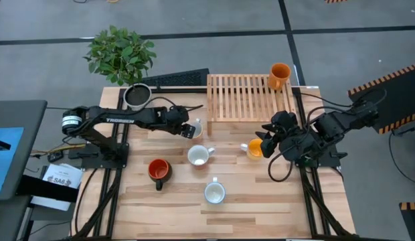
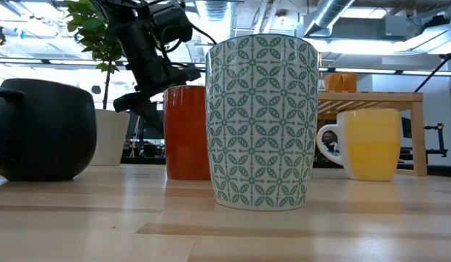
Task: Place coffee mugs
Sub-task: Put the orange patterned mug on the shelf
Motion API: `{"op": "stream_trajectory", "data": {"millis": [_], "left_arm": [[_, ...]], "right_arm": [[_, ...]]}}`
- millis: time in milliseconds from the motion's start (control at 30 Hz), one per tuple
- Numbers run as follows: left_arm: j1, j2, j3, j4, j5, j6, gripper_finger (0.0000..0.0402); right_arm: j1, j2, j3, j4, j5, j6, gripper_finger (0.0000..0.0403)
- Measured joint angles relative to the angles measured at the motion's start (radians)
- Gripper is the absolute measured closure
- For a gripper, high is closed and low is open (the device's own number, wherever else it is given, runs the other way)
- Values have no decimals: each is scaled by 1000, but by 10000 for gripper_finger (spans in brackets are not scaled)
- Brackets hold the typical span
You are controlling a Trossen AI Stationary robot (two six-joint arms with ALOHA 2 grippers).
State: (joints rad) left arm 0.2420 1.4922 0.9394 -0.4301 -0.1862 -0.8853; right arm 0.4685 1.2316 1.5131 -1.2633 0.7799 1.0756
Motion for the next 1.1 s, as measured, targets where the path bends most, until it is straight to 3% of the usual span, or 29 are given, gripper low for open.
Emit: {"op": "stream_trajectory", "data": {"millis": [267, 367, 467, 533, 700, 833, 1100], "left_arm": [[0, 75, 1, 0, 16, -19, 199], [-1, 74, 0, -4, 25, -18, 254], [0, 36, -1, -15, 30, -3, 346], [1, -4, -3, -26, 38, 13, 383], [6, -144, 38, -109, 32, 51, 394], [7, -227, 153, -185, 15, 108, 396], [5, -172, 517, -284, -56, 267, 397]], "right_arm": [[0, 0, 0, 0, -3, -1, 198], [0, 0, 0, 9, -4, -2, 198], [0, 0, 0, 24, -4, -2, 198], [0, 0, 0, 23, -4, -2, 198], [0, 0, 0, 76, -13, -2, 198], [0, 0, 0, 182, -22, -49, 198], [-25, -7, 0, 338, -24, -192, 198]]}}
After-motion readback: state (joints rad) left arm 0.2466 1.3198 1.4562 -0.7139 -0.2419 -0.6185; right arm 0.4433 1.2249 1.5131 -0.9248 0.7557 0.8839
